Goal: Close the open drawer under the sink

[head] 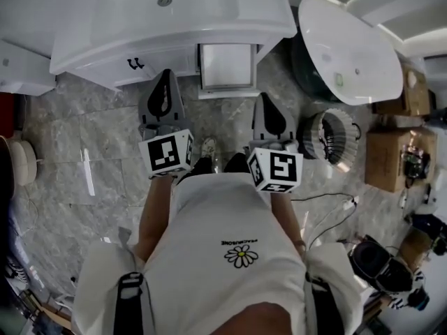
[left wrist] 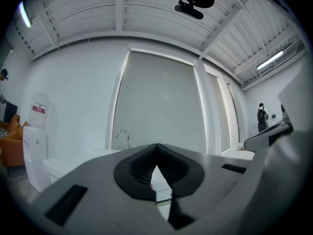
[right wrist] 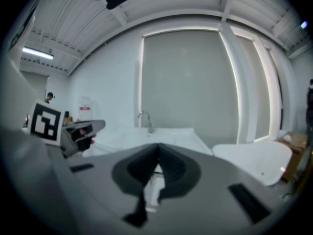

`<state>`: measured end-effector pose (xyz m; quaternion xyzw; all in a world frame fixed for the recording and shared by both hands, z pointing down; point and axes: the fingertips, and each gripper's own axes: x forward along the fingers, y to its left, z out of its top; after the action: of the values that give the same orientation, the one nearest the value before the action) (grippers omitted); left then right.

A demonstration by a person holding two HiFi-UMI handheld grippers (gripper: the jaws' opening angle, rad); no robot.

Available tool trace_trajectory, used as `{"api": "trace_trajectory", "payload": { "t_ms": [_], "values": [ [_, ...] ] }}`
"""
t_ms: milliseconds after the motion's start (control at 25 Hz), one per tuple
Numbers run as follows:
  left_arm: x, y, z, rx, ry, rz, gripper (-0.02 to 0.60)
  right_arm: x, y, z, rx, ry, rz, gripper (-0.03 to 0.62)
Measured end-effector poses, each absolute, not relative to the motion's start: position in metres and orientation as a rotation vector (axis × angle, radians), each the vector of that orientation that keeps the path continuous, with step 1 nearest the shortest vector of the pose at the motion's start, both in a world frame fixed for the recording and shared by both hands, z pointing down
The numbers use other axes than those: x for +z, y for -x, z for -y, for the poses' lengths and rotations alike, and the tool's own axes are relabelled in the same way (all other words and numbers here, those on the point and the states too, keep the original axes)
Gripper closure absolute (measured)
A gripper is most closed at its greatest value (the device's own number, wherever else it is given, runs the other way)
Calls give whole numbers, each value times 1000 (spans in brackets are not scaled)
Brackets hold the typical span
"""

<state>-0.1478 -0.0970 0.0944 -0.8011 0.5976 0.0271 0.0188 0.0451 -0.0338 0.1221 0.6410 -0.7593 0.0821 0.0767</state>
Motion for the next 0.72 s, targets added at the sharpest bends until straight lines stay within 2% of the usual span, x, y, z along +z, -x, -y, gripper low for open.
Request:
{"api": "trace_trajectory", "payload": {
  "t_ms": [280, 720],
  "values": [
    [91, 149, 98, 103, 2449, -1919, 561, 113, -55, 52, 229, -1949, 2311, 566],
    [67, 110, 85, 152, 2435, -1889, 561, 93, -75, 61, 171, -1921, 2412, 566]
  ]
}}
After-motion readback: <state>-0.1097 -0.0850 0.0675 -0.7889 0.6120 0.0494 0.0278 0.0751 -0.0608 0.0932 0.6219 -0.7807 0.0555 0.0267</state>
